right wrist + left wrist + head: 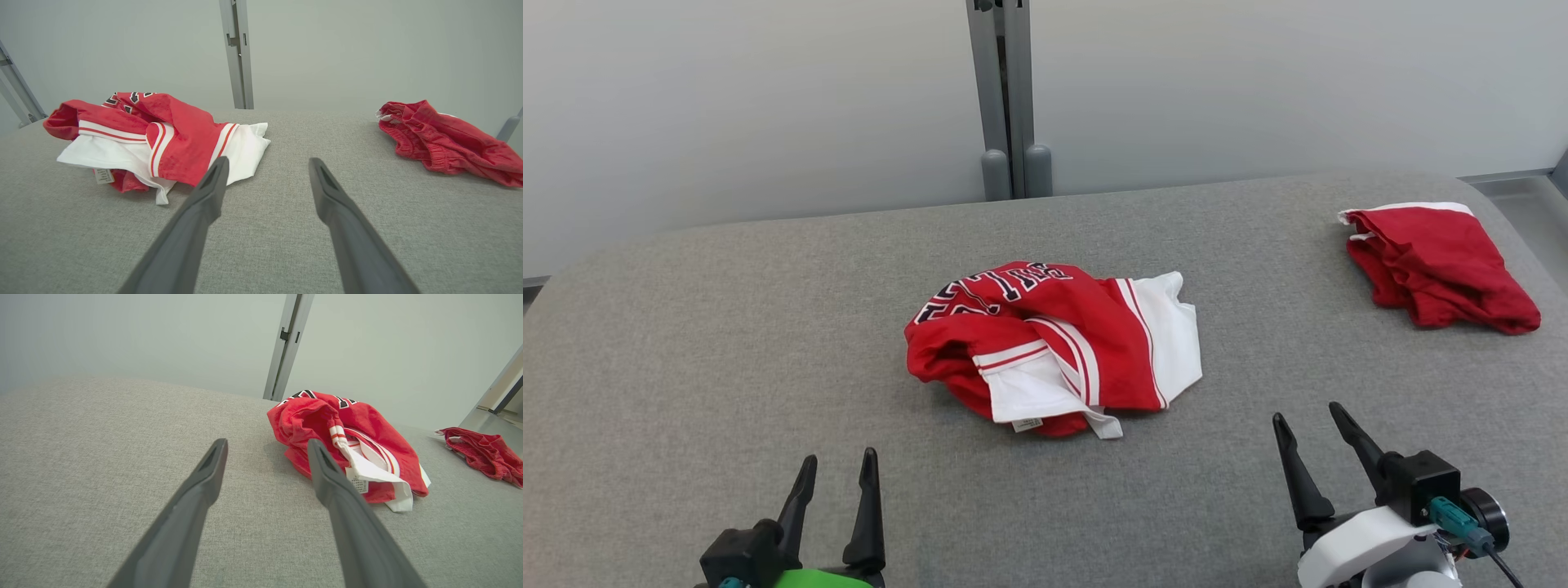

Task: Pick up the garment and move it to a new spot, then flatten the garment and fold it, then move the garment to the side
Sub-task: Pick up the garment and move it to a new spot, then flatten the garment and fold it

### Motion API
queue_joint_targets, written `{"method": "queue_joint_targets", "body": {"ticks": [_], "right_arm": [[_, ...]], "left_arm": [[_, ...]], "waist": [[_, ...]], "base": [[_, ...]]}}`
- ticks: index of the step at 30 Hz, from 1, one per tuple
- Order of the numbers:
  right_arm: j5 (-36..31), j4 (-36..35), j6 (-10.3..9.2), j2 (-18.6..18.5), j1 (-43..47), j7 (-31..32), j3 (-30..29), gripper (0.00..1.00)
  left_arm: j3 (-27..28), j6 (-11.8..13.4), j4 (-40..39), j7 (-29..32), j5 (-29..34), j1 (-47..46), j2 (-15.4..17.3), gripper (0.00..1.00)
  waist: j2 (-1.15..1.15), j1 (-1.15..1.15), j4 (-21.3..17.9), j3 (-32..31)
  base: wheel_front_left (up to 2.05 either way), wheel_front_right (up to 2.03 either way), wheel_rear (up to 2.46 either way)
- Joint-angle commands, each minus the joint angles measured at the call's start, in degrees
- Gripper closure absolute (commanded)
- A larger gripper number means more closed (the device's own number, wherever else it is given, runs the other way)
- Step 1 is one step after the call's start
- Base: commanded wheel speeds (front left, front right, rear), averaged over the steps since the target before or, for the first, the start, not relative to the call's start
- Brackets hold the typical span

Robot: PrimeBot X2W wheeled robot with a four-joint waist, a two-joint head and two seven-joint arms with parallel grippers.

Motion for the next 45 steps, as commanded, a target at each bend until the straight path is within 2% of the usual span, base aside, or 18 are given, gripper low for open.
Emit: {"method": "queue_joint_targets", "body": {"ticks": [1,15,25,32,38,45], "right_arm": [[0.39,0.3,-0.07,-0.2,0.44,-0.25,-0.08,0.0],[0.38,0.7,-0.07,-0.2,-0.48,-0.25,-0.24,0.0],[-1.0,1.06,-0.07,-0.2,-1.54,-0.25,0.47,0.0],[-5.1,5.03,-0.07,-0.22,-6.42,-0.24,1.02,0.0],[-8.87,11.76,-0.07,-0.21,-13.44,0.84,2.02,0.0],[-10.27,20.39,-0.08,-0.29,-20.51,3.65,1.57,0.0]], "left_arm": [[0.28,-0.19,-0.27,0.0,0.16,0.98,-0.05,0.0],[0.89,-0.04,-0.54,0.0,-0.57,0.56,-0.24,0.0],[-0.18,0.49,-1.0,0.0,-1.31,-0.35,-0.24,0.0],[-1.47,0.67,-1.71,0.0,-1.9,-1.78,-0.23,0.0],[-3.05,1.05,-2.25,0.0,-2.66,-3.82,-0.19,0.0],[-3.95,1.82,-2.79,0.0,-3.67,-5.22,-0.22,0.0]], "waist": [[0.0,0.0,0.03,0.01],[0.0,0.0,0.64,0.25],[0.0,0.0,2.48,1.84],[0.0,0.0,6.11,5.09],[0.0,0.0,10.92,8.75],[0.0,0.0,15.88,12.21]], "base": [[0.0,0.0,0.0],[0.0,0.0,0.0],[0.0,0.0,0.0],[0.0,0.0,0.0],[0.0,0.0,0.0],[0.0,0.0,0.0]]}}
